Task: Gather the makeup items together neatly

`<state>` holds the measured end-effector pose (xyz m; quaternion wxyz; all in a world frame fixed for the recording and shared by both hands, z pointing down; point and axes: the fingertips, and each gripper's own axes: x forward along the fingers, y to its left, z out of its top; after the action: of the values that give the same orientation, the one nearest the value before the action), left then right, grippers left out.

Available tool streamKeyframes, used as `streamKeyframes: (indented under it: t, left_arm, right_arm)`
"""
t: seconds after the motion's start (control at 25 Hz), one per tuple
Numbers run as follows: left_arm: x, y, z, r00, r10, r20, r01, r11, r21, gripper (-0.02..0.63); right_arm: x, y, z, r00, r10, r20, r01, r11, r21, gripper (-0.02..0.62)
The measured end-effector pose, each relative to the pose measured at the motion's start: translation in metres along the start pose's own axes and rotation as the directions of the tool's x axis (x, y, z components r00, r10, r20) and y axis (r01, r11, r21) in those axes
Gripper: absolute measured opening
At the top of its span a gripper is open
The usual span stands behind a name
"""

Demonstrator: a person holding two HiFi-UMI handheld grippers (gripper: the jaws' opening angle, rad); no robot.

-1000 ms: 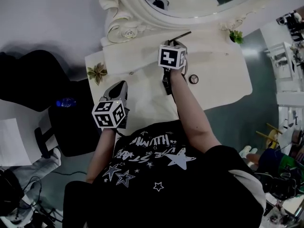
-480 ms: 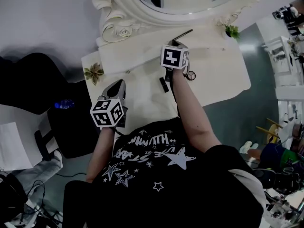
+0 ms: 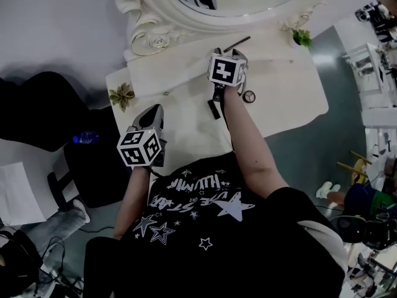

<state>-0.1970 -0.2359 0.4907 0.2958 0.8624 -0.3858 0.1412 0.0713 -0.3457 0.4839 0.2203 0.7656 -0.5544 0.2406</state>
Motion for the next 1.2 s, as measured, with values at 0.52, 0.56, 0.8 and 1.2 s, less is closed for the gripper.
streamKeyframes:
  t: [0.52,0.56,0.8,1.2]
  left_arm:
    - [0.005,-0.007,-0.003,1.0,-0.014,-0.011,0.014,1.0,0.007,0.002]
    - [0.004,-0.007,-0.003,1.0,-0.013,-0.011,0.013,1.0,0.006,0.002]
    - [0.002,-0.009,-0.003,1.0,-0.01,-0.009,0.01,1.0,0.008,0.002]
    - [0.0,-0.021,-0.002,1.0,-0.014,-0.002,0.014,1.0,0.022,0.002]
  right_arm:
    - [0.008,-0.003,0.001,1.0,0.015,-0.009,-0.014,0.995,0.098,0.167]
    - [0.008,-0.004,0.0,1.0,0.014,-0.011,-0.013,0.995,0.099,0.144]
    - [0.005,-0.006,-0.002,1.0,0.013,-0.014,-0.012,0.996,0.084,0.095]
    - [-0.016,-0.033,-0.012,1.0,0.006,-0.013,-0.005,0.996,0.088,0.072]
